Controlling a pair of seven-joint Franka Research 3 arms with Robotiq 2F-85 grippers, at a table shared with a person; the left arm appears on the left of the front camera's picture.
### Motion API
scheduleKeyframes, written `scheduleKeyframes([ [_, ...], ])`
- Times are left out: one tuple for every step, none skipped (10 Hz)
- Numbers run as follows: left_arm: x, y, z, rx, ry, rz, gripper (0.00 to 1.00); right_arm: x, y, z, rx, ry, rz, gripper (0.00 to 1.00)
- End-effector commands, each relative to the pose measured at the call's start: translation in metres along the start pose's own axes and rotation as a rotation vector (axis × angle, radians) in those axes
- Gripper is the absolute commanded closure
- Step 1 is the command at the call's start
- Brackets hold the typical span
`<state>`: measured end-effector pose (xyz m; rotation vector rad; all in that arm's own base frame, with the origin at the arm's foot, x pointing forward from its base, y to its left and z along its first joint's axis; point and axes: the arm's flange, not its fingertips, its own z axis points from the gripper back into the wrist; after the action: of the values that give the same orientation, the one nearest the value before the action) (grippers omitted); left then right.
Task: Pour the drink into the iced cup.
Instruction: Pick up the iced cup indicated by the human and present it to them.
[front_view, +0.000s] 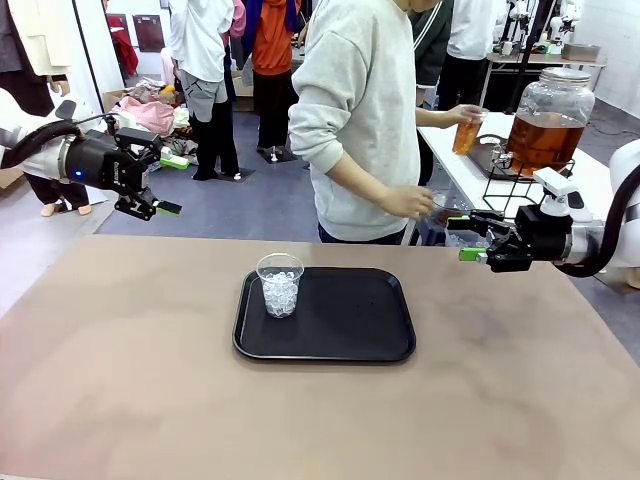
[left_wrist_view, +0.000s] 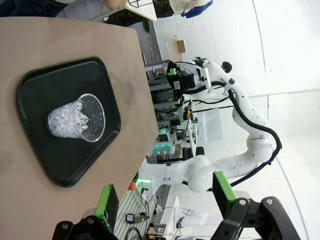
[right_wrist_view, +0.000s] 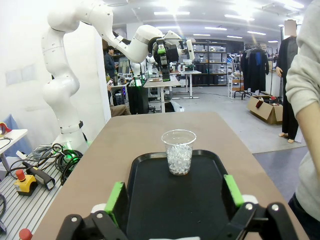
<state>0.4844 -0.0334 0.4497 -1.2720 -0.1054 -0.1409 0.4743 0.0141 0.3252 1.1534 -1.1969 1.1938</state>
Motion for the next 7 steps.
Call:
scheduleKeyframes([
  [-0.0003,-0.0022,-0.0001,0.002,-0.005,0.006,0.00,0.0029,-0.0017,-0.0009,0.003,0.001,-0.001,0.00],
  [-0.0003,-0.0022,-0.0001,0.002,-0.005,0.006,0.00,0.0029,-0.0017,-0.0009,0.003,0.001,-0.001,0.00],
  [-0.0003,-0.0022,-0.0001,0.002,-0.005,0.006,0.00,0.0029,-0.0017,-0.0009,0.003,0.001,-0.001,0.00],
  [-0.0003,-0.0022,-0.0001,0.002,-0.005,0.006,0.00,0.0029,-0.0017,-0.0009,0.003,0.001,-0.001,0.00],
  [-0.0003,-0.0022,-0.0001,0.002,-0.005,0.006,0.00,0.0029,-0.0017,-0.0009,0.003,0.001,-0.001,0.00],
  [-0.0003,-0.0022,-0.0001,0.002,-0.005,0.006,0.00,0.0029,-0.0017,-0.0009,0.003,0.001,-0.001,0.00],
  [-0.0003,-0.0022,-0.0001,0.002,-0.005,0.006,0.00,0.0029,-0.0017,-0.0009,0.003,0.001,-0.001,0.00],
])
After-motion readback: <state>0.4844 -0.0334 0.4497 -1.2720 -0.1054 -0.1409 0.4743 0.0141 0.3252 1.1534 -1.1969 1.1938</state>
